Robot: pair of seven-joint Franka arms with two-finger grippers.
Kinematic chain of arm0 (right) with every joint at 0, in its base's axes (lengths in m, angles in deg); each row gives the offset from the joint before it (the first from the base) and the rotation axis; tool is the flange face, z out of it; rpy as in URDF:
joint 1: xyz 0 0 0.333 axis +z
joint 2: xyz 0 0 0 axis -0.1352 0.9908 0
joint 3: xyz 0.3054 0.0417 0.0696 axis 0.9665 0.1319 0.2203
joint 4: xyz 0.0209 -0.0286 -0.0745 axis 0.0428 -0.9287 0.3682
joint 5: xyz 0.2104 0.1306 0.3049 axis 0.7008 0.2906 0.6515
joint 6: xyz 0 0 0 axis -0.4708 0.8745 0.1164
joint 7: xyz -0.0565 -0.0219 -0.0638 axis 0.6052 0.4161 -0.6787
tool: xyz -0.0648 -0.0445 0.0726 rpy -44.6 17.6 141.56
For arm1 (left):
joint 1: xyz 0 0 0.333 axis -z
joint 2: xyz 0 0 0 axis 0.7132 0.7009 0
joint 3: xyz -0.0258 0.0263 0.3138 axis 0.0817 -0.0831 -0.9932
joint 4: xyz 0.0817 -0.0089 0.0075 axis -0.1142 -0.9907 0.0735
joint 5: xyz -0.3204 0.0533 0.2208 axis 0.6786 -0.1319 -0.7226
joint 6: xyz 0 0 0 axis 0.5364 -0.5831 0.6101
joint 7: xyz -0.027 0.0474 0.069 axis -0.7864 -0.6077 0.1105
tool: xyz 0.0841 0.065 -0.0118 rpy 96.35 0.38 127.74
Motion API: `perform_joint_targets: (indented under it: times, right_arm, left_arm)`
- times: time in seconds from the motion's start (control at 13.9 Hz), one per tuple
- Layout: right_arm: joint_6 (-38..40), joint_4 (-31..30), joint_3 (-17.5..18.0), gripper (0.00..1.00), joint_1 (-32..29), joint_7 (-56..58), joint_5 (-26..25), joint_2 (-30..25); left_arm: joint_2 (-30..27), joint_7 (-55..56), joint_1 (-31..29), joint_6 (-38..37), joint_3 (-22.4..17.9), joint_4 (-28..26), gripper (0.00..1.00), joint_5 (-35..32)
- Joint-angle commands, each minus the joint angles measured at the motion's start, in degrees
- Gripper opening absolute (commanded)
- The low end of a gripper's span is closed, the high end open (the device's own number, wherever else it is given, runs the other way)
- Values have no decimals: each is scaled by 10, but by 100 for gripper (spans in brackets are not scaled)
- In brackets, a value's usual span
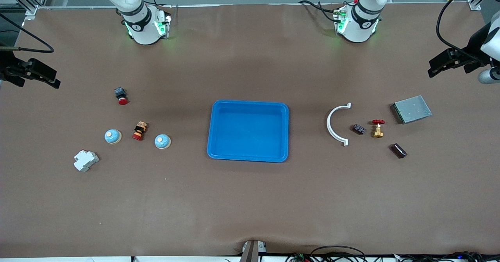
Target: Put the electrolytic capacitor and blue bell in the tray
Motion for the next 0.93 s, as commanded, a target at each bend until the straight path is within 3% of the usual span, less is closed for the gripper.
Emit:
perform_joint_targets:
  times: [0.0,0.86]
  right_arm:
    - [13,11,6,100,-4,-6,-6,4]
    - [13,11,11,100,19,-51,-6,4]
  left_arm:
    - [5,-9,-2,-4,0,11,100,5]
    - [69,-4,-26,7,-5,-2,100,4]
